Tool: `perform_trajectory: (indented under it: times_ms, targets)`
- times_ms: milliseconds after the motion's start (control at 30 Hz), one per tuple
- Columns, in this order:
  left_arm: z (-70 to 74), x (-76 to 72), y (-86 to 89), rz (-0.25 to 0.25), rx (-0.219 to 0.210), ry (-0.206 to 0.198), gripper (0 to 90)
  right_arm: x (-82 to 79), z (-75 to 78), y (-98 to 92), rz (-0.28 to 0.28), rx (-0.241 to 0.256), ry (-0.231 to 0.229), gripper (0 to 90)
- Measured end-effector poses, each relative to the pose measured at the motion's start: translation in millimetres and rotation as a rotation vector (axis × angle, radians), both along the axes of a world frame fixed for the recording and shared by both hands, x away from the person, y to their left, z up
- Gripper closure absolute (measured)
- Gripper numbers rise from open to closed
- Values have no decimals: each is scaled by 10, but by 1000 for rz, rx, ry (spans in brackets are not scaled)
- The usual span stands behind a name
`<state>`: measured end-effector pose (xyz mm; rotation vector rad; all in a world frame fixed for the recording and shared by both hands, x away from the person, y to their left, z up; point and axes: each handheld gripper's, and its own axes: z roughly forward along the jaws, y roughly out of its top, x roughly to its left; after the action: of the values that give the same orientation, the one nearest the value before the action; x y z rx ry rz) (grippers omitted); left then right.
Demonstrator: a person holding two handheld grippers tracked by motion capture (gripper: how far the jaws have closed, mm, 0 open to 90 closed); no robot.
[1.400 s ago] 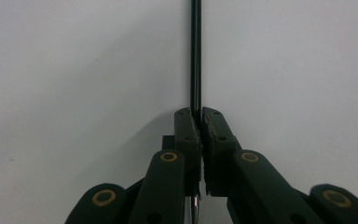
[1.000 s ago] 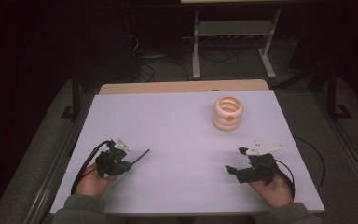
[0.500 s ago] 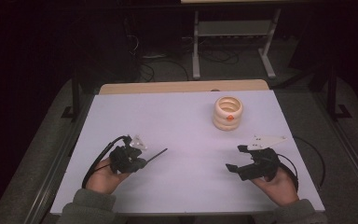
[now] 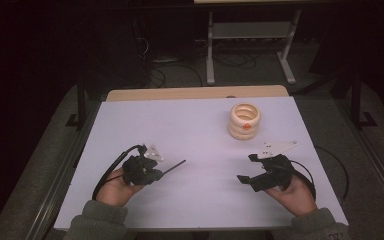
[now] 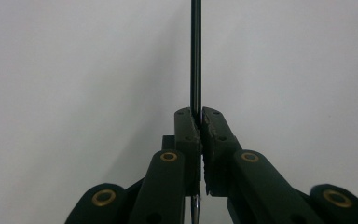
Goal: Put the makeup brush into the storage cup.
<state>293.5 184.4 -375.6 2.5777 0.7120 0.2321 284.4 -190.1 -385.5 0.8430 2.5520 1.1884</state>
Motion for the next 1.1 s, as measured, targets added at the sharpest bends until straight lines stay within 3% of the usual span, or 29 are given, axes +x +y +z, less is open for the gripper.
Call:
perform_trajectory:
  times_ms: [267,600,1100]
  targets:
    - [-27,-16,-46,-34,-3,16,861,10,23,-15,14,-6,5,189]
    - [104,-87,-293,-150,-18,-11,861,45,193,2,52,-10,0,197]
    - [-6,-147,-508,-273,5,0,861,88,237,330,207,-62,-4,226]
